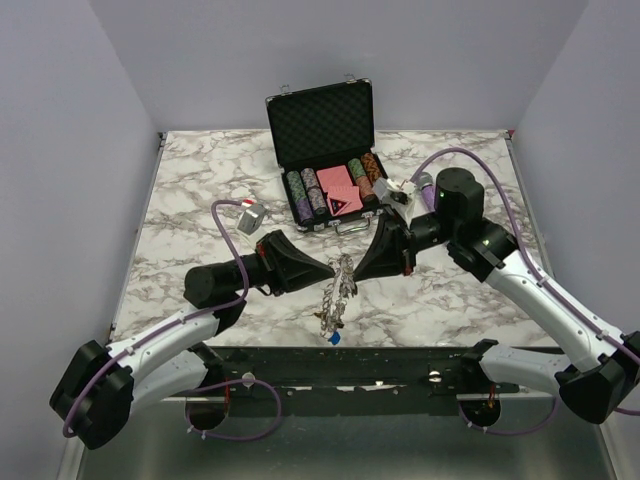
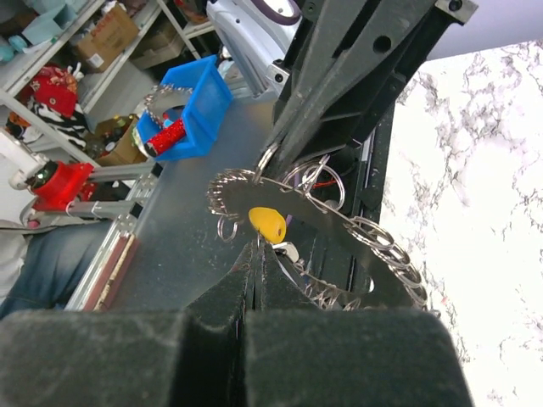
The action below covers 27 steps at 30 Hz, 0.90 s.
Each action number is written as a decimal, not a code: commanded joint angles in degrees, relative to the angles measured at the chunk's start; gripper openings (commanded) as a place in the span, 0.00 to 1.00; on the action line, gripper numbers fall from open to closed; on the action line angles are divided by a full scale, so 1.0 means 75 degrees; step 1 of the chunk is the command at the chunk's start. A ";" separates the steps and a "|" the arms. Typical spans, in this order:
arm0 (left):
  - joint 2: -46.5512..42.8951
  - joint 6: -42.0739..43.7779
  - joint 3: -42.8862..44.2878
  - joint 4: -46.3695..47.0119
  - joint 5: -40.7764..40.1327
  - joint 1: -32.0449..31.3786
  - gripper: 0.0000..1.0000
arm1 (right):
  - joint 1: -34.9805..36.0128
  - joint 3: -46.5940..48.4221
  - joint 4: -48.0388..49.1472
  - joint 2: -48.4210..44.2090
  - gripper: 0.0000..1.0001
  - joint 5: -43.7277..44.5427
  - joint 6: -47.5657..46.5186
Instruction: Put the keys on the keyring
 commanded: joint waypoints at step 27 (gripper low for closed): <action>-0.0797 -0.0013 0.1174 -0.1262 -0.1601 -0.0365 0.00 | -0.0322 0.2363 -0.1960 0.0788 0.00 0.0027 -0.0424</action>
